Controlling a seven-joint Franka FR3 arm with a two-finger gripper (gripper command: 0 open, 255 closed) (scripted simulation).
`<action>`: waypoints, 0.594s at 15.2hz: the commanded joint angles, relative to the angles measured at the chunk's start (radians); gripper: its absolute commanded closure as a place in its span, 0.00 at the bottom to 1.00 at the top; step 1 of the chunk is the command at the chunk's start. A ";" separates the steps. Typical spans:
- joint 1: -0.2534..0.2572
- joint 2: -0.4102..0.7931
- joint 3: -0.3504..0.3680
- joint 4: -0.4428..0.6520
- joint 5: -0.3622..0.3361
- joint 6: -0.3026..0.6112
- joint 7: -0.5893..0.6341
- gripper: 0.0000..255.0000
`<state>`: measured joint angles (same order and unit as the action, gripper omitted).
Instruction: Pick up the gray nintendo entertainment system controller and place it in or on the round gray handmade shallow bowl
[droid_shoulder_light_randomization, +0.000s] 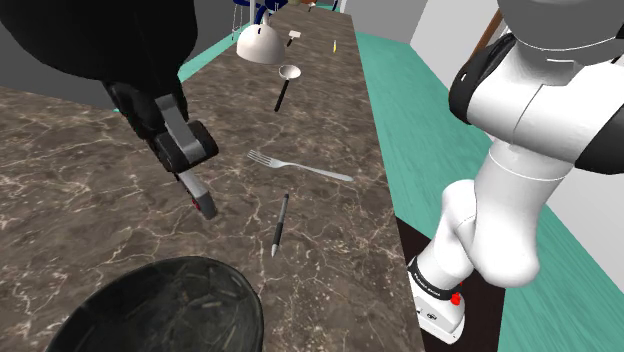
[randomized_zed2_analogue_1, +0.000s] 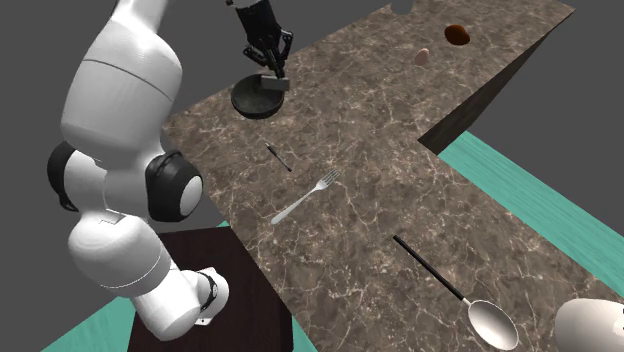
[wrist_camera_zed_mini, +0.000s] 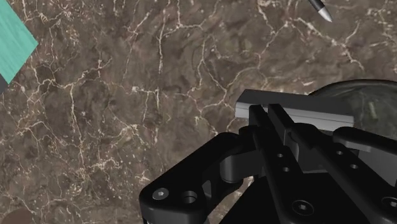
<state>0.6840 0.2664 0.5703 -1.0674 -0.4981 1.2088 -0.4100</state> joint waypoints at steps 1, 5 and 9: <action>0.053 0.031 0.015 0.050 -0.022 -0.042 0.045 1.00; 0.202 0.140 0.031 0.225 -0.096 -0.150 0.120 1.00; 0.340 0.239 0.015 0.387 -0.159 -0.228 0.156 1.00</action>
<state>1.0023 0.4905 0.5877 -0.7010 -0.6501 0.9923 -0.2675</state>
